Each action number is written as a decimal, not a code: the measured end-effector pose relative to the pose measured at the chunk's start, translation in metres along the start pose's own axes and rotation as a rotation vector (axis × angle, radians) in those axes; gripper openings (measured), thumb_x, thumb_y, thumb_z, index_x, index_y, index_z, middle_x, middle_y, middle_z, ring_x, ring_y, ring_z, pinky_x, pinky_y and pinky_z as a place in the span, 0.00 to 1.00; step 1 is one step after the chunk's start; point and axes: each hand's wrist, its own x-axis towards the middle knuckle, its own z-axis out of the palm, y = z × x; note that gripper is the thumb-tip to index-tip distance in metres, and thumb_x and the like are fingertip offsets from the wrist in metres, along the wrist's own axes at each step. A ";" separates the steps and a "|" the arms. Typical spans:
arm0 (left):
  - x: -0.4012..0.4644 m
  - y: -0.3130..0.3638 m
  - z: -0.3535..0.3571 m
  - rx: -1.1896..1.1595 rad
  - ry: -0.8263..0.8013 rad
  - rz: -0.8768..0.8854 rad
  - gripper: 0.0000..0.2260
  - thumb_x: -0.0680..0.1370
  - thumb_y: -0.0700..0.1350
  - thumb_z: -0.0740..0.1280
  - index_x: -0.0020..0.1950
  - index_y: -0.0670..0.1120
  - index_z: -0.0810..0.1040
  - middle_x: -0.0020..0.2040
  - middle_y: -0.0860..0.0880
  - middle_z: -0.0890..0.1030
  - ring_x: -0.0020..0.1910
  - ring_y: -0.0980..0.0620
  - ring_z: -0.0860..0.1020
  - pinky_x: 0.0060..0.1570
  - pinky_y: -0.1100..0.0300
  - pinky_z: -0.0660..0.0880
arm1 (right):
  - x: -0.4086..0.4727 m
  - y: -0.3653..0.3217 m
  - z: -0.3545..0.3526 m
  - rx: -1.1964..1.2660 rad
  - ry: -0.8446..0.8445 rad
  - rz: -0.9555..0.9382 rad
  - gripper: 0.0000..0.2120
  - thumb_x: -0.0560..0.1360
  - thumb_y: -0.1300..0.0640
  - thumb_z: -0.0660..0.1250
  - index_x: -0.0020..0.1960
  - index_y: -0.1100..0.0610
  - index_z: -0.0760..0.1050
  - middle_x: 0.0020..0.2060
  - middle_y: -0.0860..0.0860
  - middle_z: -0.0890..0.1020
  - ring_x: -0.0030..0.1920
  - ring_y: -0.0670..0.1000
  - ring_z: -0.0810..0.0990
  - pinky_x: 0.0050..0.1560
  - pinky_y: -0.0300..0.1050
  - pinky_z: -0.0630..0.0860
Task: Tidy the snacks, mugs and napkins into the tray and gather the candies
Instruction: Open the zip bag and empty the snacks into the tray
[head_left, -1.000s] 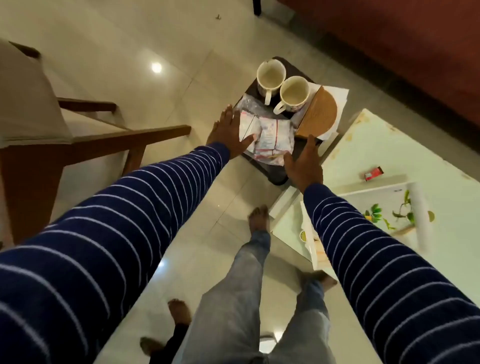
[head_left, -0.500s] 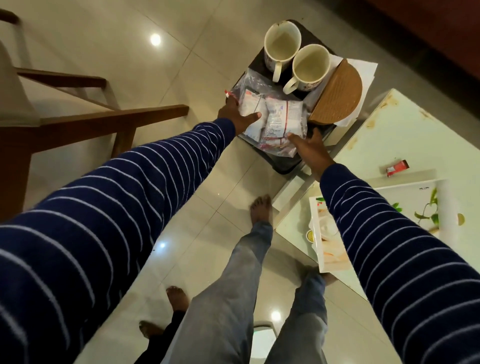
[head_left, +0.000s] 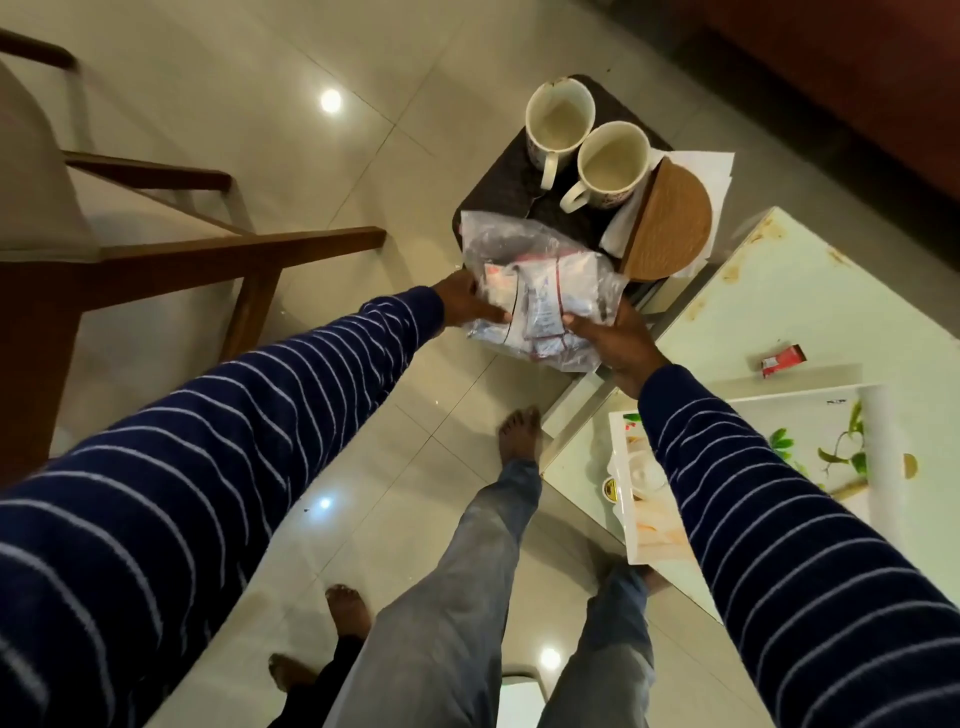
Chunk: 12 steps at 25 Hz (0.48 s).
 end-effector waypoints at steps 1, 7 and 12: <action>-0.006 0.002 0.004 -0.041 -0.014 0.007 0.28 0.71 0.38 0.77 0.70 0.41 0.72 0.64 0.44 0.79 0.63 0.44 0.78 0.66 0.44 0.73 | -0.006 -0.002 -0.003 -0.011 -0.012 -0.006 0.28 0.75 0.66 0.72 0.73 0.56 0.70 0.64 0.55 0.81 0.62 0.55 0.81 0.64 0.61 0.77; -0.076 0.033 0.029 -0.300 0.101 0.055 0.23 0.72 0.62 0.67 0.65 0.56 0.75 0.59 0.50 0.82 0.59 0.46 0.79 0.51 0.51 0.78 | -0.053 -0.022 -0.016 -0.077 -0.111 -0.095 0.33 0.74 0.67 0.73 0.75 0.58 0.65 0.68 0.57 0.78 0.66 0.56 0.78 0.68 0.61 0.73; -0.145 0.065 0.045 -0.757 0.031 0.240 0.34 0.76 0.69 0.57 0.76 0.49 0.66 0.69 0.38 0.76 0.65 0.39 0.76 0.60 0.43 0.75 | -0.130 -0.045 -0.036 -0.212 -0.108 -0.258 0.33 0.73 0.59 0.76 0.74 0.55 0.66 0.68 0.51 0.78 0.66 0.52 0.78 0.68 0.54 0.74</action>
